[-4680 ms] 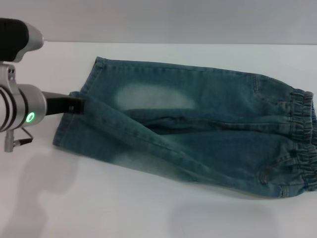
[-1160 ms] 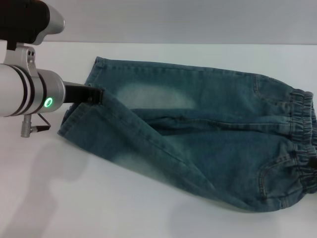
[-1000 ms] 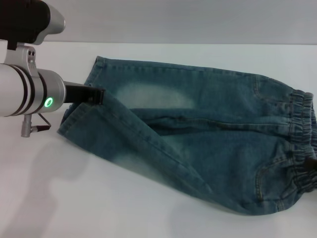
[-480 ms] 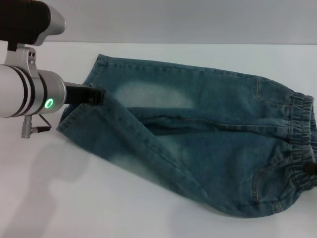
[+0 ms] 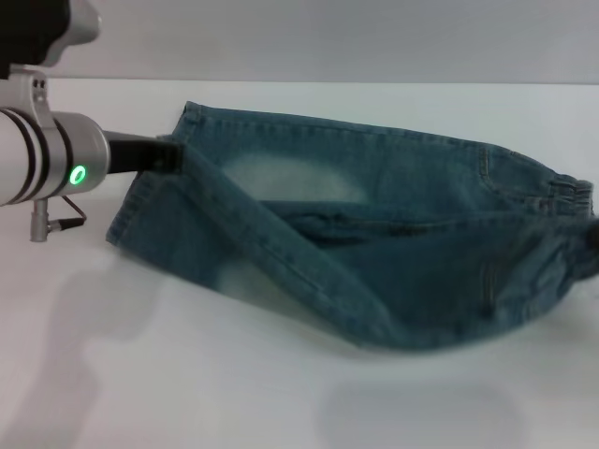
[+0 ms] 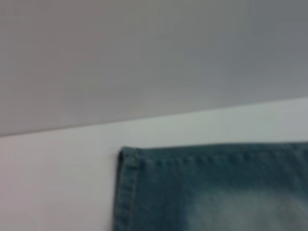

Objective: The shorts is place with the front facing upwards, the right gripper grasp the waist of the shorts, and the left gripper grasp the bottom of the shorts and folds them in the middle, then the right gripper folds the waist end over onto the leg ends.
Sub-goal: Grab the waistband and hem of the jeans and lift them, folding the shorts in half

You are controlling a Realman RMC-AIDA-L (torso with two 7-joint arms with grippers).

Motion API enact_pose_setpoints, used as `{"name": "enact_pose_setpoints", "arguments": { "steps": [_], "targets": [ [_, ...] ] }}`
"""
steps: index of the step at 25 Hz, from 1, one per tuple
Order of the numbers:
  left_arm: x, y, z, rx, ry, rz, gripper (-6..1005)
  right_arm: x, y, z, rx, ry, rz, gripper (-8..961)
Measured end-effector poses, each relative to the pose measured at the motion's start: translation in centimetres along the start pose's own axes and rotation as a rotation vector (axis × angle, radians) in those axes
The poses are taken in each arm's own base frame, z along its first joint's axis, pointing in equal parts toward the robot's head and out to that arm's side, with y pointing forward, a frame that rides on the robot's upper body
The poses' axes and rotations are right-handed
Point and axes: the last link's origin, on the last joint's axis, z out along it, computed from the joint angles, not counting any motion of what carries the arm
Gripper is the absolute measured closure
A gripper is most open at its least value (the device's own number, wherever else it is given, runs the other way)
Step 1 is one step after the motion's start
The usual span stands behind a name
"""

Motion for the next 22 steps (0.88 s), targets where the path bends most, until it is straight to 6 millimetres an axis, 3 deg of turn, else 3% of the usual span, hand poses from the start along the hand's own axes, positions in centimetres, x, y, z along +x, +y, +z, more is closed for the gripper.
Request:
{"name": "enact_pose_setpoints", "arguments": {
  "steps": [7, 14, 22],
  "targets": [
    [0.0, -2.1, 0.4, 0.039, 0.085, -0.073, 921, -3.0, 1.5, 0.0, -0.119, -0.222, -0.001, 948],
    [-0.3, -3.6, 0.4, 0.066, 0.118, -0.124, 919, -3.7, 1.5, 0.9, -0.15, -0.278, 0.027, 947],
    [-0.1, -3.9, 0.4, 0.069, 0.133, -0.135, 917, -3.7, 1.6, 1.4, -0.162, -0.282, 0.041, 948]
  ]
}}
